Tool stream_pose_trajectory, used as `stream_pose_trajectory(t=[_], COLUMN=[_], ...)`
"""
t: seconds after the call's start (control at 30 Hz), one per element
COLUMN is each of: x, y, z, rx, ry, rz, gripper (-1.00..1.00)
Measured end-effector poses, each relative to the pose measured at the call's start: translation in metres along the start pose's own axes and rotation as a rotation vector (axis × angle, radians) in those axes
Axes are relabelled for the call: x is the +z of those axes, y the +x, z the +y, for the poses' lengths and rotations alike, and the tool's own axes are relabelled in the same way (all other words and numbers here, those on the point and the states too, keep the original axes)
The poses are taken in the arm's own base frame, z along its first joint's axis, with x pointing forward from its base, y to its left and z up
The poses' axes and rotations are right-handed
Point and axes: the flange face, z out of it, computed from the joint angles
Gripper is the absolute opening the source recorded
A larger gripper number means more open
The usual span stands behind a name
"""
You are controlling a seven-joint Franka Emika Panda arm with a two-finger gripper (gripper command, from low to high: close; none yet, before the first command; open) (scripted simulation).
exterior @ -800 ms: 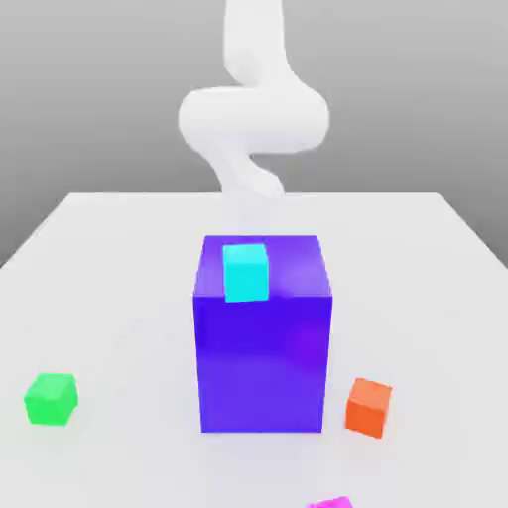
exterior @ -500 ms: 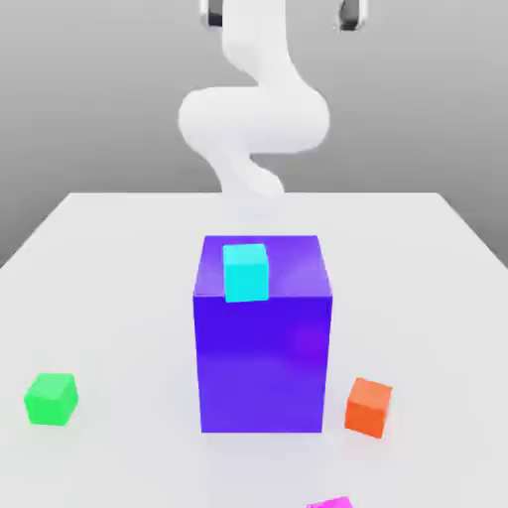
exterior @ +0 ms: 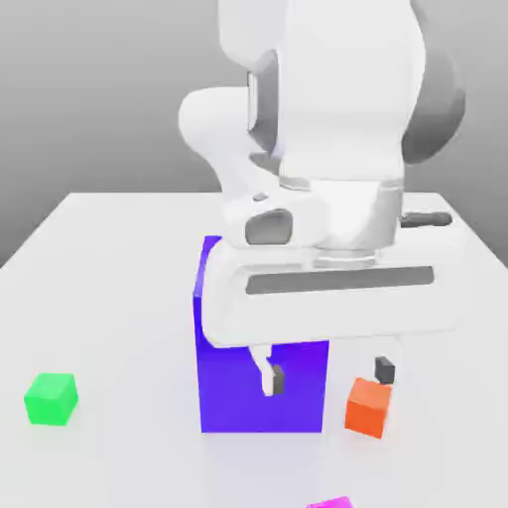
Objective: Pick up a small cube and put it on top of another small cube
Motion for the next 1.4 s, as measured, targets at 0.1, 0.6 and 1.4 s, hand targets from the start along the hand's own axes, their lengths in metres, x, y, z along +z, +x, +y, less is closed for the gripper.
stream_pose_trajectory(t=[0.1, 0.6, 1.4], x=[0.054, 0.172, 0.049], y=[-0.013, -0.04, 0.013], z=[-0.001, 0.006, 0.415], rx=[-0.024, -0.051, 1.083], ry=[-0.038, -0.079, -0.144], rz=[-0.062, -0.132, -0.072], gripper=[0.0, -1.0, -1.0])
